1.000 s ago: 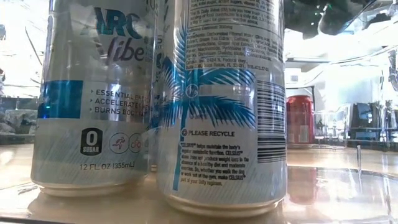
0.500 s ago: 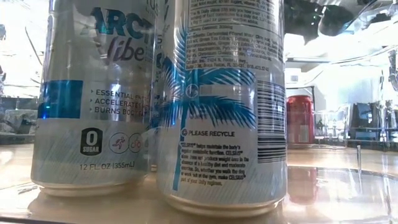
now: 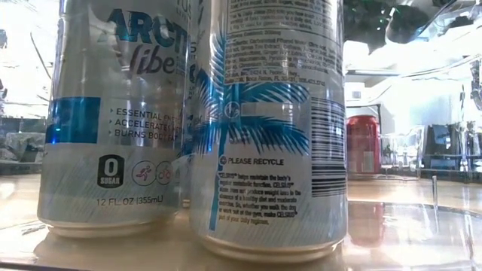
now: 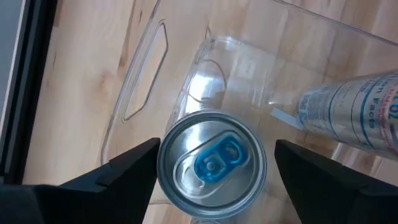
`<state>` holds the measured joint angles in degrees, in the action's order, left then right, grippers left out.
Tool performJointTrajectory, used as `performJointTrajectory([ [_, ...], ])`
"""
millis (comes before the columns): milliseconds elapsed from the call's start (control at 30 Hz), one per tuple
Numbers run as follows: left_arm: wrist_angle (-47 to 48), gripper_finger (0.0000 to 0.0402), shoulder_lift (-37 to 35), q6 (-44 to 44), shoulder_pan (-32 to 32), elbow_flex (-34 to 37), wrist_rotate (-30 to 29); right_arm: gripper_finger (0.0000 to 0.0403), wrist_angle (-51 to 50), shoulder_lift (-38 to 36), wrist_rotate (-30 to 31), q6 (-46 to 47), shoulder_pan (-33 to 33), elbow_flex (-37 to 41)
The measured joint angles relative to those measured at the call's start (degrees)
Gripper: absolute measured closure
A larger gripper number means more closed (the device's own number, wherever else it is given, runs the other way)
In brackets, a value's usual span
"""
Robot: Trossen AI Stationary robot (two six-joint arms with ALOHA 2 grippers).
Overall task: Sort soda cans
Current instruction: Adjust the blue soda cans in the top left transparent bin
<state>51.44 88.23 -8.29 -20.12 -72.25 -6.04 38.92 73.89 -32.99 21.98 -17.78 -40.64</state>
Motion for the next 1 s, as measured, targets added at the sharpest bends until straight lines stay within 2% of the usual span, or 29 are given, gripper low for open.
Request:
performJointTrajectory([
  [133, 0.0, 0.0088, 0.0, 0.0, -0.2, 0.0, -0.1, 0.0094, -1.5, 0.0, 0.3, -1.9, 0.0, 0.0],
  [333, 0.0, 0.0087, 0.0, -2.7, -0.2, 0.0, -0.4, 0.0094, -5.3, 1.5, 10.4, -8.8, 2.0, 0.0],
  [533, -0.1, 0.0086, 0.0, -3.5, -0.2, -0.5, -0.9, 0.0094, -5.2, 5.2, 11.3, -8.5, 2.6, -2.1],
  [833, 0.5, 0.0085, -1.7, -4.1, -0.2, -6.4, -1.6, 0.0094, -15.3, 16.4, 11.3, -9.0, 5.5, -13.6],
  [1000, 0.7, 0.0085, -6.5, -2.3, -0.2, -7.1, -6.5, 0.0094, -24.0, 20.9, 11.3, -13.2, 6.2, -20.7],
])
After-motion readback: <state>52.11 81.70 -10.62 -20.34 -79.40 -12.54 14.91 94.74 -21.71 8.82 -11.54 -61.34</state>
